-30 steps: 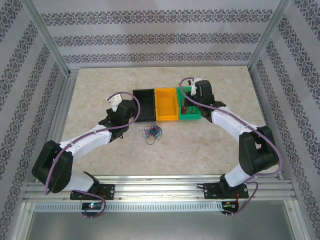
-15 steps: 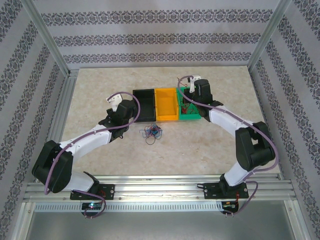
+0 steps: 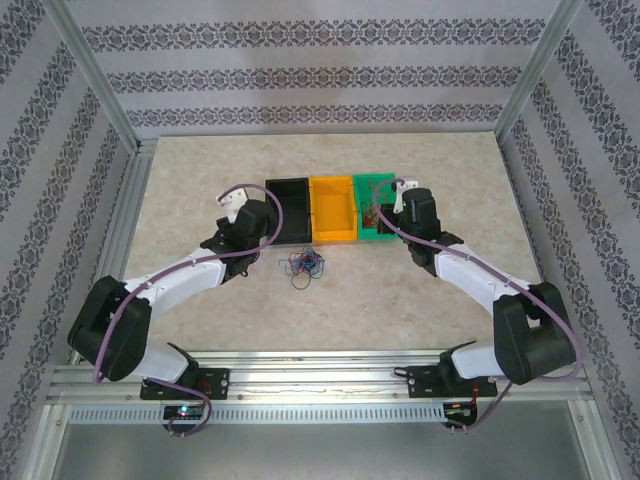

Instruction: Untangle the cables

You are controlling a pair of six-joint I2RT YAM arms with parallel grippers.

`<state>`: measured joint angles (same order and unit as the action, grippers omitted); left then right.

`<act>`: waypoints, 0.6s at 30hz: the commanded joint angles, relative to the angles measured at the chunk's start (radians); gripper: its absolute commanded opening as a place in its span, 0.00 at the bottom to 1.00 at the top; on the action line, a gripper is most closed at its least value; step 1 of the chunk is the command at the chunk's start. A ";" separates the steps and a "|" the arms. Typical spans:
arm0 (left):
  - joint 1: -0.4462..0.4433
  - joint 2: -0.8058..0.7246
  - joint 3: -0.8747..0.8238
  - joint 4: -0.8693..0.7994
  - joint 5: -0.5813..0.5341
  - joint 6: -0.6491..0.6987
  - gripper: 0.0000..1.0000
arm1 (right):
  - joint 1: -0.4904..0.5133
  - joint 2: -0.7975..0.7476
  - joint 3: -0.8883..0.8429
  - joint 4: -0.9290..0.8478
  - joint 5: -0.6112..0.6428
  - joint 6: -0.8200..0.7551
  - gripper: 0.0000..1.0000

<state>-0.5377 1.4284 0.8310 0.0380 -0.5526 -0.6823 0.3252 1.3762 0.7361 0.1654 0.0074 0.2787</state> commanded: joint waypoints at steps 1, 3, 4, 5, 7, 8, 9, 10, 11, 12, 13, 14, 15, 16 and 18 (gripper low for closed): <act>-0.013 0.010 0.006 0.028 0.003 -0.012 0.81 | 0.013 -0.025 -0.033 -0.012 0.012 0.053 0.00; -0.013 0.013 0.006 0.028 0.002 -0.010 0.81 | 0.009 -0.017 -0.033 -0.024 0.023 0.067 0.00; -0.013 0.015 0.007 0.029 0.004 -0.010 0.81 | 0.005 -0.006 -0.024 -0.039 0.027 0.075 0.00; -0.013 0.018 0.008 0.028 0.003 -0.008 0.81 | 0.000 0.007 -0.008 -0.053 0.032 0.079 0.00; -0.013 0.023 0.010 0.029 0.007 -0.007 0.81 | -0.010 0.039 0.022 -0.068 0.032 0.089 0.00; -0.013 0.025 0.012 0.030 0.008 -0.006 0.81 | -0.013 0.060 0.042 -0.072 0.031 0.089 0.00; -0.013 0.027 0.013 0.031 0.009 -0.007 0.81 | -0.017 0.081 0.062 -0.075 0.030 0.088 0.00; -0.014 0.027 0.013 0.029 0.008 -0.005 0.82 | -0.020 0.110 0.093 -0.093 0.031 0.085 0.00; -0.013 0.029 0.014 0.029 0.009 -0.003 0.81 | -0.021 0.136 0.122 -0.107 0.032 0.082 0.00; -0.014 0.029 0.016 0.029 0.008 -0.002 0.81 | -0.023 0.169 0.153 -0.119 0.036 0.079 0.00; -0.013 0.029 0.015 0.027 0.006 0.001 0.81 | -0.025 0.197 0.180 -0.131 0.039 0.076 0.00; -0.014 0.027 0.013 0.025 0.005 0.003 0.81 | -0.027 0.231 0.215 -0.139 0.039 0.069 0.00; -0.013 0.027 0.013 0.024 0.002 0.004 0.81 | -0.029 0.251 0.233 -0.146 0.043 0.067 0.00; -0.014 0.025 0.012 0.022 -0.001 0.006 0.81 | -0.031 0.282 0.265 -0.161 0.050 0.067 0.00; -0.014 0.024 0.010 0.020 -0.002 0.007 0.81 | -0.035 0.336 0.327 -0.192 0.054 0.068 0.00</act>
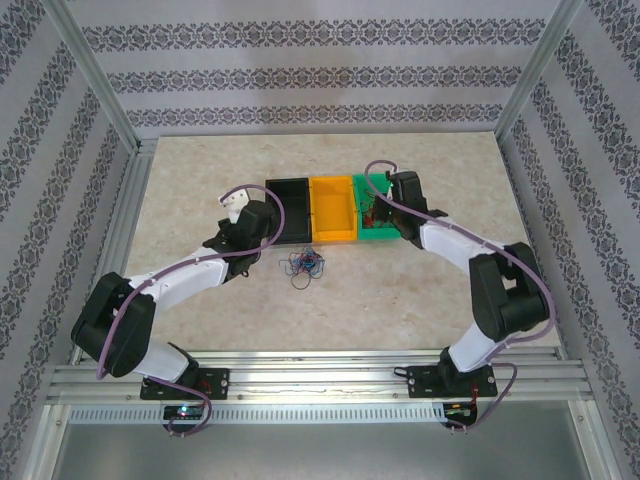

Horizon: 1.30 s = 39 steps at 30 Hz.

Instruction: Untangle the cables

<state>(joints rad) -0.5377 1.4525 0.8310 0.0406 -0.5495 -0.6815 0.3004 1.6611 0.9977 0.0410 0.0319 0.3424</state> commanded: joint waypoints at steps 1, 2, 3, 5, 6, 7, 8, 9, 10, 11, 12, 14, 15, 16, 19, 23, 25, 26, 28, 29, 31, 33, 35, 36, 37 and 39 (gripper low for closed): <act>-0.014 0.000 0.008 0.016 -0.007 0.008 0.81 | -0.013 0.080 0.093 -0.081 0.031 0.001 0.00; -0.014 -0.001 0.009 0.018 -0.005 0.010 0.81 | -0.012 0.108 0.125 -0.097 0.034 0.000 0.00; -0.013 0.000 0.008 0.018 -0.005 0.011 0.81 | -0.015 0.137 0.159 -0.117 0.038 -0.004 0.00; -0.014 0.005 0.012 0.019 -0.005 0.013 0.81 | -0.015 0.196 0.225 -0.164 0.043 -0.006 0.00; -0.013 0.006 0.015 0.018 -0.004 0.013 0.81 | -0.014 0.227 0.262 -0.196 0.043 -0.005 0.00; -0.015 0.008 0.016 0.019 -0.002 0.014 0.81 | -0.012 0.255 0.286 -0.214 0.040 -0.005 0.00; -0.013 0.010 0.016 0.020 -0.001 0.014 0.81 | -0.008 0.284 0.316 -0.240 0.043 -0.006 0.00; -0.013 0.011 0.019 0.019 -0.004 0.017 0.81 | -0.004 0.311 0.341 -0.265 0.049 -0.001 0.00; -0.014 0.011 0.019 0.019 -0.005 0.017 0.81 | -0.002 0.331 0.357 -0.285 0.051 0.002 0.00; -0.014 0.011 0.020 0.019 -0.008 0.019 0.81 | 0.001 0.354 0.374 -0.304 0.056 0.009 0.00; -0.014 0.010 0.020 0.017 -0.011 0.022 0.81 | 0.005 0.372 0.381 -0.314 0.059 0.020 0.00; -0.014 0.006 0.020 0.017 -0.015 0.025 0.81 | 0.009 0.396 0.377 -0.307 0.045 0.038 0.00; -0.014 0.006 0.020 0.016 -0.016 0.027 0.81 | 0.008 0.404 0.374 -0.304 0.042 0.049 0.00; -0.015 0.006 0.020 0.014 -0.017 0.027 0.81 | 0.009 0.414 0.374 -0.304 0.035 0.060 0.00; -0.015 0.006 0.020 0.013 -0.017 0.027 0.81 | 0.006 0.430 0.369 -0.289 0.009 0.083 0.00; -0.013 0.003 0.021 0.015 -0.012 0.025 0.81 | 0.006 0.403 0.363 -0.257 -0.018 0.087 0.00; -0.014 0.003 0.023 0.015 -0.011 0.024 0.81 | 0.008 0.372 0.360 -0.246 -0.015 0.084 0.01; -0.014 0.004 0.022 0.016 -0.012 0.024 0.81 | 0.008 0.354 0.358 -0.244 -0.012 0.082 0.02; -0.014 0.002 0.022 0.018 -0.007 0.022 0.81 | 0.007 0.322 0.353 -0.240 -0.002 0.081 0.09; -0.014 0.000 0.022 0.018 -0.006 0.022 0.81 | 0.007 0.304 0.348 -0.237 0.006 0.082 0.17; -0.013 -0.003 0.018 0.023 -0.003 0.020 0.81 | 0.008 0.271 0.334 -0.229 0.021 0.087 0.27; -0.015 -0.006 0.015 0.025 0.001 0.019 0.81 | 0.007 0.238 0.317 -0.220 0.035 0.094 0.32; -0.015 -0.007 0.013 0.026 0.005 0.018 0.82 | 0.007 0.212 0.303 -0.210 0.049 0.100 0.36; -0.015 -0.008 0.010 0.028 0.005 0.017 0.82 | 0.006 0.201 0.297 -0.208 0.056 0.101 0.38; -0.015 -0.009 0.009 0.028 0.005 0.017 0.81 | 0.006 0.191 0.294 -0.207 0.067 0.104 0.39; -0.015 -0.009 0.007 0.033 0.010 0.021 0.82 | 0.007 0.170 0.285 -0.202 0.084 0.100 0.42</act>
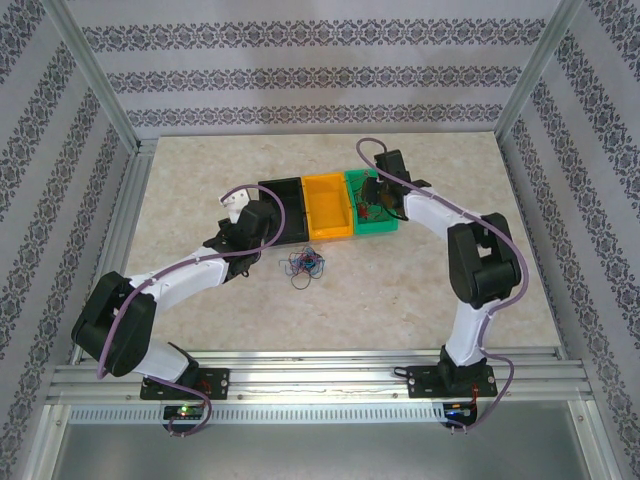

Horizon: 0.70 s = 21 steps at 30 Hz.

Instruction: Untangle the cables

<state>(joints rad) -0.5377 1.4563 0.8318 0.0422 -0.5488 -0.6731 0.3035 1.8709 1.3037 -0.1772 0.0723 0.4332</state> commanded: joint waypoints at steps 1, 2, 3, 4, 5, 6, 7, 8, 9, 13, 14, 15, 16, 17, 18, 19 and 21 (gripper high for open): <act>-0.015 -0.013 0.007 0.033 0.012 0.016 0.82 | 0.003 -0.049 -0.025 0.015 0.053 0.010 0.44; -0.015 -0.013 0.006 0.033 0.014 0.019 0.82 | 0.004 -0.061 -0.033 0.020 0.064 0.011 0.45; -0.015 -0.014 0.006 0.032 0.014 0.020 0.82 | 0.002 -0.073 -0.042 0.025 0.067 0.012 0.46; -0.015 -0.014 0.006 0.033 0.016 0.022 0.82 | 0.001 -0.082 -0.050 0.029 0.067 0.012 0.47; -0.015 -0.014 0.005 0.033 0.017 0.025 0.82 | 0.000 -0.096 -0.060 0.031 0.069 0.012 0.47; -0.015 -0.014 0.005 0.032 0.023 0.031 0.82 | 0.003 -0.112 -0.073 0.038 0.069 0.011 0.47; -0.015 -0.014 0.005 0.033 0.031 0.040 0.82 | 0.003 -0.130 -0.089 0.048 0.065 0.009 0.47; -0.015 -0.014 0.005 0.033 0.043 0.055 0.82 | 0.005 -0.155 -0.111 0.059 0.060 0.001 0.47; -0.015 -0.013 0.002 0.036 0.062 0.076 0.82 | 0.011 -0.180 -0.135 0.070 0.051 -0.008 0.47; -0.013 -0.009 -0.013 0.023 0.164 0.159 0.82 | 0.075 -0.282 -0.232 0.095 -0.087 -0.076 0.46; -0.012 -0.011 -0.018 0.009 0.188 0.173 0.82 | 0.106 -0.300 -0.252 0.085 -0.141 -0.101 0.45; -0.010 -0.014 -0.025 0.003 0.220 0.190 0.82 | 0.143 -0.312 -0.271 0.074 -0.183 -0.123 0.45; -0.007 -0.017 -0.033 0.001 0.247 0.204 0.82 | 0.178 -0.320 -0.286 0.065 -0.218 -0.138 0.45; -0.005 -0.019 -0.038 -0.009 0.272 0.213 0.82 | 0.219 -0.323 -0.304 0.060 -0.263 -0.153 0.45; -0.001 -0.021 -0.045 -0.021 0.293 0.215 0.82 | 0.259 -0.323 -0.316 0.053 -0.301 -0.159 0.44; 0.002 -0.023 -0.049 -0.030 0.310 0.211 0.82 | 0.290 -0.317 -0.324 0.052 -0.335 -0.159 0.43; 0.009 -0.029 -0.064 -0.041 0.334 0.192 0.80 | 0.351 -0.293 -0.332 0.044 -0.402 -0.163 0.41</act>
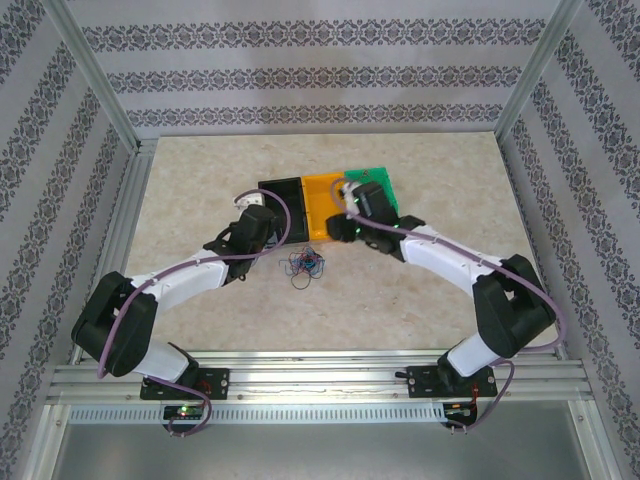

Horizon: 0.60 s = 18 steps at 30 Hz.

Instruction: Untangle the cables

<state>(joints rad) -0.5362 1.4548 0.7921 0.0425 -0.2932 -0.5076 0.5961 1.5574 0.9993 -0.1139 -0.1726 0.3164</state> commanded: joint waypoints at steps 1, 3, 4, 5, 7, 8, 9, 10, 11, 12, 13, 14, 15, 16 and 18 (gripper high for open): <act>0.012 -0.030 -0.030 -0.043 0.086 0.016 0.80 | 0.082 0.032 -0.026 -0.022 -0.173 -0.050 0.41; 0.018 -0.035 -0.042 -0.041 0.100 -0.005 0.79 | 0.127 0.065 -0.016 -0.033 -0.188 -0.064 0.40; 0.019 -0.037 -0.045 -0.041 0.104 -0.008 0.79 | 0.140 0.079 -0.010 -0.039 -0.179 -0.069 0.40; 0.018 -0.039 -0.048 -0.038 0.110 -0.006 0.79 | 0.150 0.093 -0.003 -0.043 -0.163 -0.071 0.40; 0.019 -0.043 -0.052 -0.039 0.120 -0.001 0.79 | 0.153 0.112 0.007 -0.040 -0.150 -0.068 0.39; 0.019 -0.045 -0.053 -0.043 0.121 0.002 0.79 | 0.153 0.118 0.011 -0.042 -0.134 -0.066 0.39; 0.019 -0.048 -0.054 -0.047 0.121 0.007 0.79 | 0.153 0.122 0.016 -0.046 -0.118 -0.070 0.39; 0.018 -0.053 -0.058 -0.047 0.121 0.011 0.79 | 0.153 0.125 0.020 -0.051 -0.103 -0.076 0.39; 0.019 -0.057 -0.062 -0.048 0.123 0.014 0.79 | 0.151 0.127 0.026 -0.058 -0.089 -0.082 0.39; 0.018 -0.060 -0.066 -0.049 0.126 0.018 0.79 | 0.151 0.128 0.030 -0.061 -0.085 -0.090 0.39; 0.019 -0.063 -0.068 -0.048 0.129 0.018 0.79 | 0.148 0.130 0.034 -0.064 -0.083 -0.096 0.38; 0.019 -0.063 -0.071 -0.047 0.135 0.020 0.79 | 0.148 0.131 0.038 -0.072 -0.082 -0.099 0.38; 0.019 -0.063 -0.074 -0.046 0.140 0.018 0.79 | 0.146 0.128 0.041 -0.074 -0.090 -0.103 0.38; 0.018 -0.060 -0.076 -0.045 0.144 0.016 0.79 | 0.144 0.122 0.039 -0.071 -0.101 -0.106 0.38; 0.019 -0.055 -0.079 -0.045 0.154 0.014 0.79 | 0.140 0.104 0.040 -0.073 -0.094 -0.107 0.38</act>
<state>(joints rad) -0.5282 1.4132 0.7273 0.0189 -0.1596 -0.5041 0.7479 1.6806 1.0145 -0.1688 -0.2779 0.2352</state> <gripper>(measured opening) 0.793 0.380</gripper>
